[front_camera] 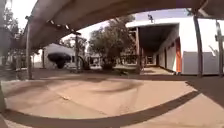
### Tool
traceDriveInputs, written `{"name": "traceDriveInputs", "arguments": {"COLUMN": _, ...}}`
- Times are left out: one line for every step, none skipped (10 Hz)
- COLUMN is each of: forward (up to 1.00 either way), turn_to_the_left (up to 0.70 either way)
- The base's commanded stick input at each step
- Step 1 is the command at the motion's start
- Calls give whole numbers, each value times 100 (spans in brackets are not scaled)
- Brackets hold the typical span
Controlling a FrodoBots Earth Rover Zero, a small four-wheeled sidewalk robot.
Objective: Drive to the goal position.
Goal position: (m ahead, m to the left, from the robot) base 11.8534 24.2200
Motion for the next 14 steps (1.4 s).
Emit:
{"name": "traceDriveInputs", "arguments": {"forward": 70, "turn_to_the_left": 0}}
{"name": "traceDriveInputs", "arguments": {"forward": 70, "turn_to_the_left": 0}}
{"name": "traceDriveInputs", "arguments": {"forward": 70, "turn_to_the_left": 0}}
{"name": "traceDriveInputs", "arguments": {"forward": 70, "turn_to_the_left": 0}}
{"name": "traceDriveInputs", "arguments": {"forward": 70, "turn_to_the_left": 0}}
{"name": "traceDriveInputs", "arguments": {"forward": 70, "turn_to_the_left": 0}}
{"name": "traceDriveInputs", "arguments": {"forward": 70, "turn_to_the_left": 0}}
{"name": "traceDriveInputs", "arguments": {"forward": 70, "turn_to_the_left": 0}}
{"name": "traceDriveInputs", "arguments": {"forward": 70, "turn_to_the_left": 0}}
{"name": "traceDriveInputs", "arguments": {"forward": 70, "turn_to_the_left": 0}}
{"name": "traceDriveInputs", "arguments": {"forward": 70, "turn_to_the_left": 0}}
{"name": "traceDriveInputs", "arguments": {"forward": 70, "turn_to_the_left": 35}}
{"name": "traceDriveInputs", "arguments": {"forward": 70, "turn_to_the_left": 35}}
{"name": "traceDriveInputs", "arguments": {"forward": 70, "turn_to_the_left": 16}}
